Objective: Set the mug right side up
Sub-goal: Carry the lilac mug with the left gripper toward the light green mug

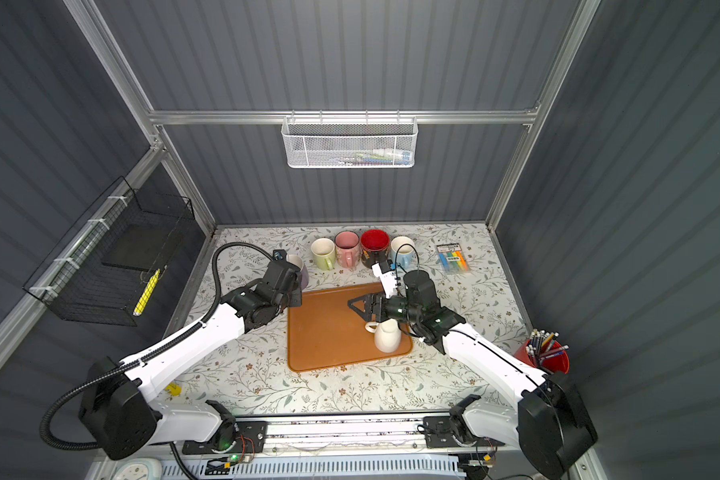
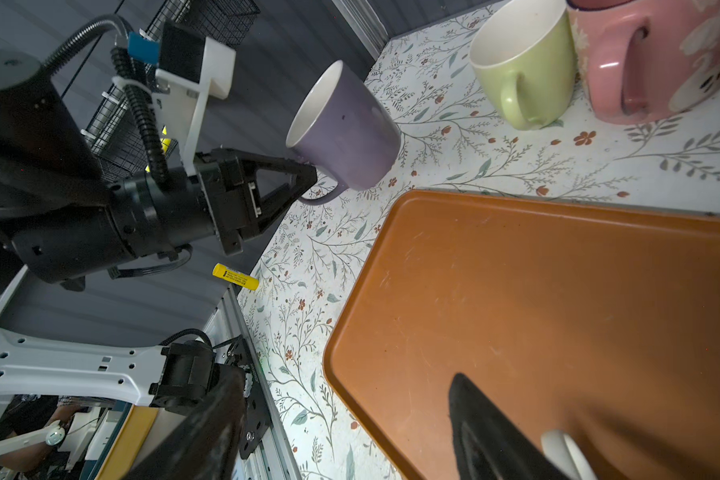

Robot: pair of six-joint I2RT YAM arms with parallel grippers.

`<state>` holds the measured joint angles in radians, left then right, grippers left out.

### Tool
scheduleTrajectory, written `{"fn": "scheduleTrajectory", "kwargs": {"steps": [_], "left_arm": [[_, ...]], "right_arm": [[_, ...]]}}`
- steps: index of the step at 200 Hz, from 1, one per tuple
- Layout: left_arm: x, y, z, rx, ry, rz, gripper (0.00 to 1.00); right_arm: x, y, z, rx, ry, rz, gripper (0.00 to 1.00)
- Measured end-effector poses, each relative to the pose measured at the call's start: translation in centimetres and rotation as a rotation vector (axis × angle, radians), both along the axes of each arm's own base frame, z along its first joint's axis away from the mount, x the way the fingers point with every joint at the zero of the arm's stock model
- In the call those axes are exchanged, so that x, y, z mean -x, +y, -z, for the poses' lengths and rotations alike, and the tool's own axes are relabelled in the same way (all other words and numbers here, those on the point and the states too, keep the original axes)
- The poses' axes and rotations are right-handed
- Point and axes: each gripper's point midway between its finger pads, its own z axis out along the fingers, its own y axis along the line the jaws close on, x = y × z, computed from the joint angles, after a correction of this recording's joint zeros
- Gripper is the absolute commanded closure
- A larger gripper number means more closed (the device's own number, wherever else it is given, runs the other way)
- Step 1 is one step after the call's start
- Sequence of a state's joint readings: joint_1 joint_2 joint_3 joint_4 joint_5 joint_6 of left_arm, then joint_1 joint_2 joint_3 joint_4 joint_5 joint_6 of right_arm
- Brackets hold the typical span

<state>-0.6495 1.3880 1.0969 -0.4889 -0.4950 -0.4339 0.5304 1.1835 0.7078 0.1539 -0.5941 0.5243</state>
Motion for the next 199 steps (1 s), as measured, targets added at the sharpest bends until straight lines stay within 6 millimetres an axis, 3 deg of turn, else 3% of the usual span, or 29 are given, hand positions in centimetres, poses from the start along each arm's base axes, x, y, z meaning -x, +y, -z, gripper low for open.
{"fn": "scheduleTrajectory", "kwargs": {"steps": [65,141,199], "left_arm": [[-3.0,0.8,2.7,-0.078,0.08,-0.014,1.0],[-7.3,0.7,3.4,-0.122,0.086,-0.022,1.0],[-10.0,1.2,5.6,-0.15,0.115,-0.043,1.0]], "right_arm": [[0.3,-0.2,0.5,0.008,-0.002,-0.004,0.2],[0.3,-0.4,0.7,0.004,-0.003,0.0,0.2],[0.5,-0.6,0.5,0.0,-0.013,0.004,0.2]]}}
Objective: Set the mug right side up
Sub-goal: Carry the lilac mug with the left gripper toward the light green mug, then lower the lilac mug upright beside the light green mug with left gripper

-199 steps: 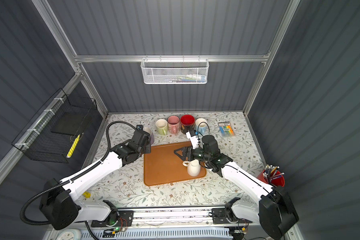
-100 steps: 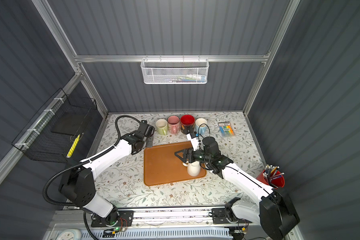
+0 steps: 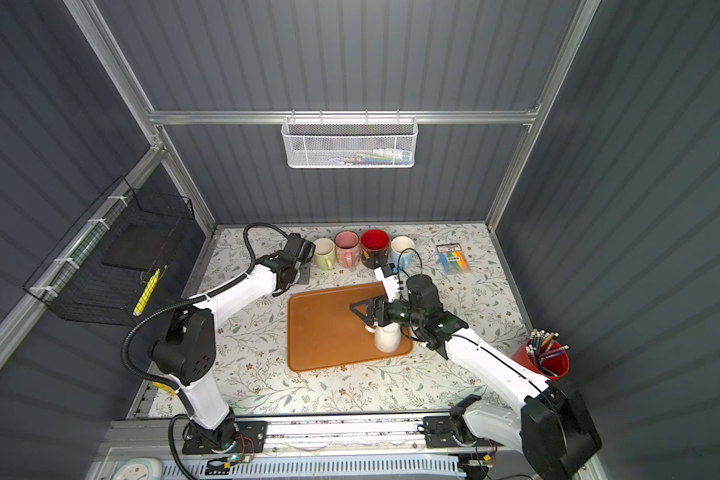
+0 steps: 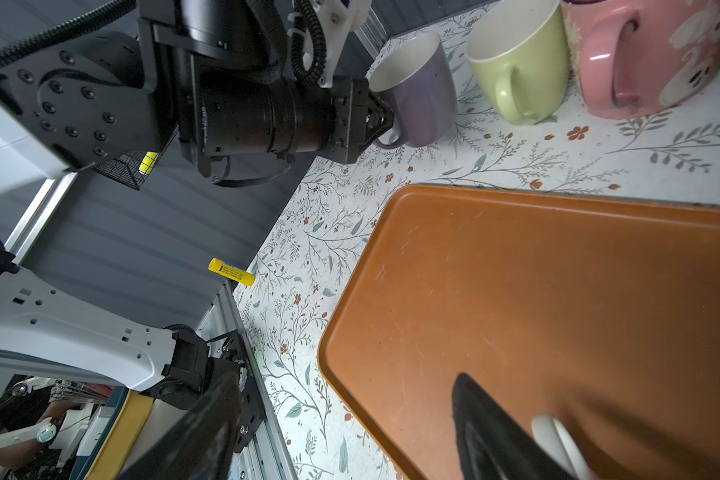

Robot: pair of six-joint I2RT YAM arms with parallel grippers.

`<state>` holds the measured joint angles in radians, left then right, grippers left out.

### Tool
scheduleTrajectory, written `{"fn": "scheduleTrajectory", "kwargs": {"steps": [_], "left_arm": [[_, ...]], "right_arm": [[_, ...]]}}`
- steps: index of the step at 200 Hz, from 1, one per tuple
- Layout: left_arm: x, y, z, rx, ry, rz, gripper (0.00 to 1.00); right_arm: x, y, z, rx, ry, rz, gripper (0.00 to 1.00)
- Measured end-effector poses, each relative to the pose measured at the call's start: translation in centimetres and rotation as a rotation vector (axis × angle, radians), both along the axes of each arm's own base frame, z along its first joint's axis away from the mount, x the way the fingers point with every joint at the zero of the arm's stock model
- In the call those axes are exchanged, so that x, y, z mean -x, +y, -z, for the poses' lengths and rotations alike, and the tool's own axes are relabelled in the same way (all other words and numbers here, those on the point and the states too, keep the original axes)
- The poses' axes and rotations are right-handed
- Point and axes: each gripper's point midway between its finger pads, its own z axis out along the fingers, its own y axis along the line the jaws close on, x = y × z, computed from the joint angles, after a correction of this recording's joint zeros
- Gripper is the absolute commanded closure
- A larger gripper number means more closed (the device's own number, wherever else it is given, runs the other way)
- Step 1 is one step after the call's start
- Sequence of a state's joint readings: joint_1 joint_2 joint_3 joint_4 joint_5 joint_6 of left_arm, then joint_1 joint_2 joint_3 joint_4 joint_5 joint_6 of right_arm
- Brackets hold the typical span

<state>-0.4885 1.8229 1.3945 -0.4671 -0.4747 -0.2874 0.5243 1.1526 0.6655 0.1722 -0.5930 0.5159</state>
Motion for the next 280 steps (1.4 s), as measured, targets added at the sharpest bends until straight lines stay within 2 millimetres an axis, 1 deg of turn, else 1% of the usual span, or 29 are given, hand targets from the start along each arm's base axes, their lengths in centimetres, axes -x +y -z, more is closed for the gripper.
{"fn": "scheduleTrajectory", "kwargs": {"steps": [37,68,100,164,227,280], "left_arm": [[-1.7,0.4,0.4,0.001,-0.008,-0.016,1.0],[-2.5,0.6,0.8,0.005,-0.016,-0.018,1.0],[-3.1,0.5,1.4,0.017,-0.018,-0.019,1.0],[-3.7,0.3,3.4,0.02,0.0,-0.019,1.0],[-4.2,0.0,3.7,0.034,-0.014,-0.014,1.0],[-5.1,-0.1,4.2,0.043,-0.034,-0.02,1.0]], "right_arm": [[-0.2,-0.1,0.0,0.003,-0.002,0.01,0.2],[-0.3,-0.1,0.1,0.006,-0.003,0.015,0.2],[-0.3,-0.1,0.1,0.006,-0.004,0.016,0.2],[-0.3,-0.2,0.1,0.008,-0.005,0.019,0.2],[-0.4,-0.2,0.2,0.01,-0.004,0.02,0.2],[-0.5,-0.1,0.6,0.017,0.003,0.022,0.2]]}}
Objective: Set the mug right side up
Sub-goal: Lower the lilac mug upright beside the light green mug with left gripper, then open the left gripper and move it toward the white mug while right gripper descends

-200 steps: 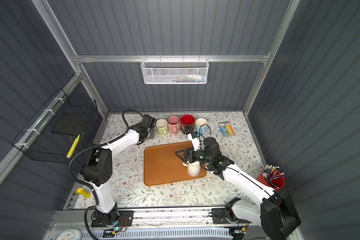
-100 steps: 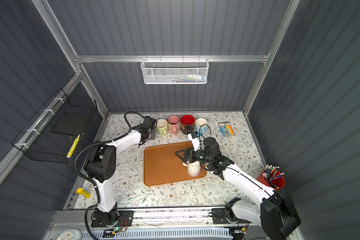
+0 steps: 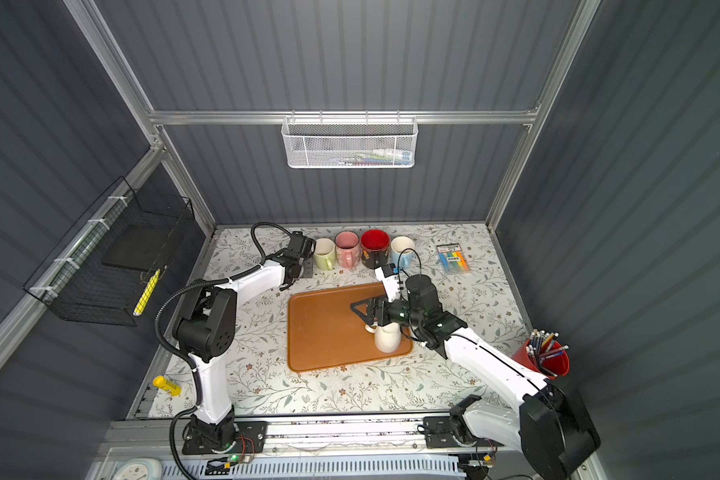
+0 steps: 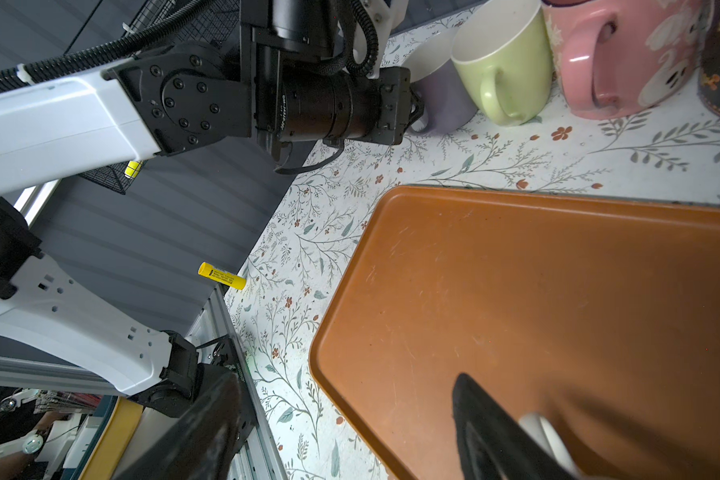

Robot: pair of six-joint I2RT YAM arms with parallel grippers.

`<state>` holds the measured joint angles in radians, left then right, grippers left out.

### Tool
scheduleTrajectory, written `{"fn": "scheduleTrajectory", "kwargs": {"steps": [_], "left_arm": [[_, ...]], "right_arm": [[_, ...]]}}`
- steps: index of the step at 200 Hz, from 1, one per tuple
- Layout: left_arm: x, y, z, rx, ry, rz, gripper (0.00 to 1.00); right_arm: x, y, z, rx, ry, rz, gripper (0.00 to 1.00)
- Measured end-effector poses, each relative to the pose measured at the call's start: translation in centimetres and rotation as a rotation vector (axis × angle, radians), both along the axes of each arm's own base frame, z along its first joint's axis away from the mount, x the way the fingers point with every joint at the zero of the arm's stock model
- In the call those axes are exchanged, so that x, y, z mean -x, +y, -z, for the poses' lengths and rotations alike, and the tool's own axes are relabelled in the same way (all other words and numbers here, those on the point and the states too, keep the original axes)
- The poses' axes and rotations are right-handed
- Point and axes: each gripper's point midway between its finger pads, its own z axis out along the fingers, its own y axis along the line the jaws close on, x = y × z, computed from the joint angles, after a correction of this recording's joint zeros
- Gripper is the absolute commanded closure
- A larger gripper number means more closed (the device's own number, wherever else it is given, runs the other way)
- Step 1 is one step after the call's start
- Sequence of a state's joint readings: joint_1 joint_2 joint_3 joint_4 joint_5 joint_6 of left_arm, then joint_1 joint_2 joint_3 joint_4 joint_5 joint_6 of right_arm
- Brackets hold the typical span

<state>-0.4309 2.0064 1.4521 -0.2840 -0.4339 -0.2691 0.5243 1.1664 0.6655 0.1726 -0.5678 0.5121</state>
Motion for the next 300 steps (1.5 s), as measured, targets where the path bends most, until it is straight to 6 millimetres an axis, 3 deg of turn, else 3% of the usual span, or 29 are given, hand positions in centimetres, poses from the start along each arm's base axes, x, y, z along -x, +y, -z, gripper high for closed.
{"fn": "scheduleTrajectory", "kwargs": {"steps": [49,125,169,222,263,300], "left_arm": [[-0.2,0.1,0.1,0.001,-0.001,-0.003,1.0],[-0.3,0.0,0.3,0.003,-0.006,-0.003,0.81],[-0.4,0.0,0.3,0.007,-0.01,-0.008,0.54],[0.1,0.2,0.4,0.006,-0.004,-0.014,0.46],[1.6,0.9,-1.9,0.031,-0.031,-0.027,0.34],[3.8,1.4,-6.3,0.095,-0.098,-0.014,0.26]], "right_arm": [[0.0,0.0,0.1,0.002,0.002,0.0,0.2],[0.0,0.0,0.1,0.002,0.003,0.0,0.2],[0.0,0.0,0.1,0.002,0.003,-0.001,0.2],[0.2,-0.1,-0.3,0.001,-0.006,-0.002,0.2],[0.4,-0.5,-0.1,0.016,0.006,0.01,0.2],[0.4,-0.8,0.2,0.05,0.053,0.029,0.2]]}}
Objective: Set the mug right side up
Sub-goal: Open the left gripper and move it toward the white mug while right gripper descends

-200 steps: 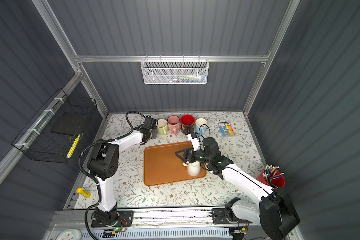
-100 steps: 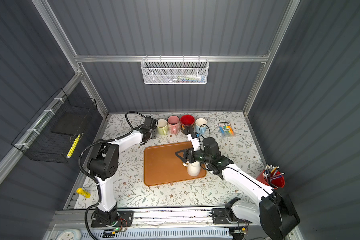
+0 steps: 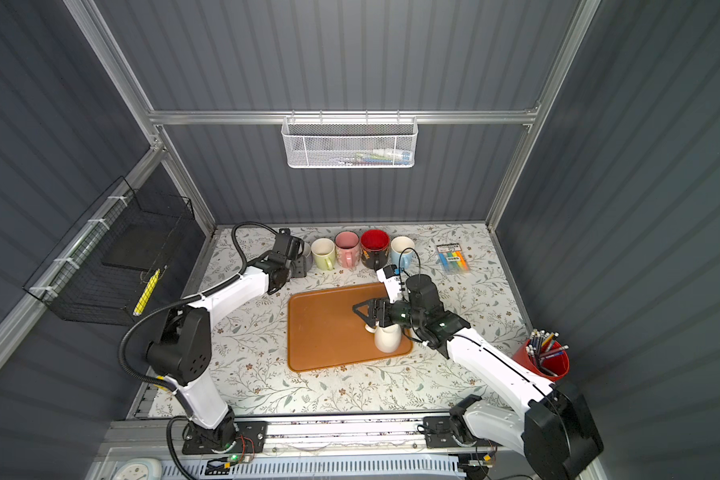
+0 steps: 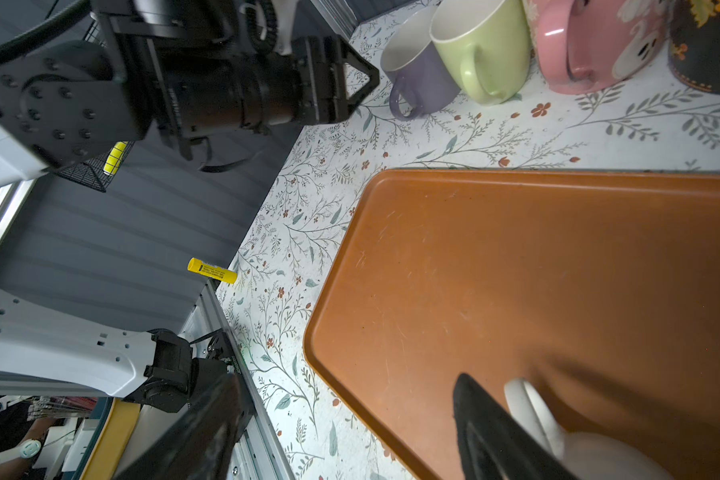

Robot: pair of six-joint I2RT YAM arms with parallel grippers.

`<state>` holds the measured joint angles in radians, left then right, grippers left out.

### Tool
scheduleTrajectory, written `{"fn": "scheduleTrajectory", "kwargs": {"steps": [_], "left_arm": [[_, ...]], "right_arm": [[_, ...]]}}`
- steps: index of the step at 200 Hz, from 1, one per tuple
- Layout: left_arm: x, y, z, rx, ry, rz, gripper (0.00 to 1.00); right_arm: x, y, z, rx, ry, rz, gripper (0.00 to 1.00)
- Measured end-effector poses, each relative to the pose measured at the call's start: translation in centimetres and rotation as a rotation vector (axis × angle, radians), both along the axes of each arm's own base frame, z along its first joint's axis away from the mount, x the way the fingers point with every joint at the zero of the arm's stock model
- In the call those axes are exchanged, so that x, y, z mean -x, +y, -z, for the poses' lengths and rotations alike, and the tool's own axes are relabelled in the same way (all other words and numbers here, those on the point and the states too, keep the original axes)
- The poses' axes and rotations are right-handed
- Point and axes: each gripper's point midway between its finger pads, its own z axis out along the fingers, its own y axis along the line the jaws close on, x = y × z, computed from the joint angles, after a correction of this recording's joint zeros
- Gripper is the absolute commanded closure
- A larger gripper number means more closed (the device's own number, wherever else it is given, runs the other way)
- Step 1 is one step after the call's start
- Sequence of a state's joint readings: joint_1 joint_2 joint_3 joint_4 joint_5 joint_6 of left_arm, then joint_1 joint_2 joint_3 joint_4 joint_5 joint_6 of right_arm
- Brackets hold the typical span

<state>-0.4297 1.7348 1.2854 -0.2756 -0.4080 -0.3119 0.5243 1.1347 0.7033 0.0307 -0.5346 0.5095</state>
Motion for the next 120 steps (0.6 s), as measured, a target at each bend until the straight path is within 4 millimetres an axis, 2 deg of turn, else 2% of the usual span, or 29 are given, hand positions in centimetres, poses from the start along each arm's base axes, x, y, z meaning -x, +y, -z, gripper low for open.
{"fn": "scheduleTrajectory", "kwargs": {"steps": [29,50,66,96,120], "left_arm": [[2.0,-1.0,-2.3,0.043,-0.039,0.033,0.21],[3.7,-3.8,-2.1,0.048,-0.032,0.1,0.17],[5.4,-6.3,-1.4,0.042,-0.01,0.162,0.16],[7.9,-9.6,-0.2,0.057,0.024,0.242,0.17],[8.9,-10.4,0.5,0.068,0.042,0.257,0.17]], "right_arm": [[0.6,-1.0,-0.9,0.019,0.002,0.034,0.21],[1.0,-1.9,-1.7,0.038,-0.002,0.069,0.24],[1.5,-2.7,-1.6,0.06,0.009,0.095,0.3],[2.5,-4.5,-0.7,0.107,0.068,0.162,0.48],[3.5,-5.9,0.2,0.139,0.101,0.213,0.72]]}}
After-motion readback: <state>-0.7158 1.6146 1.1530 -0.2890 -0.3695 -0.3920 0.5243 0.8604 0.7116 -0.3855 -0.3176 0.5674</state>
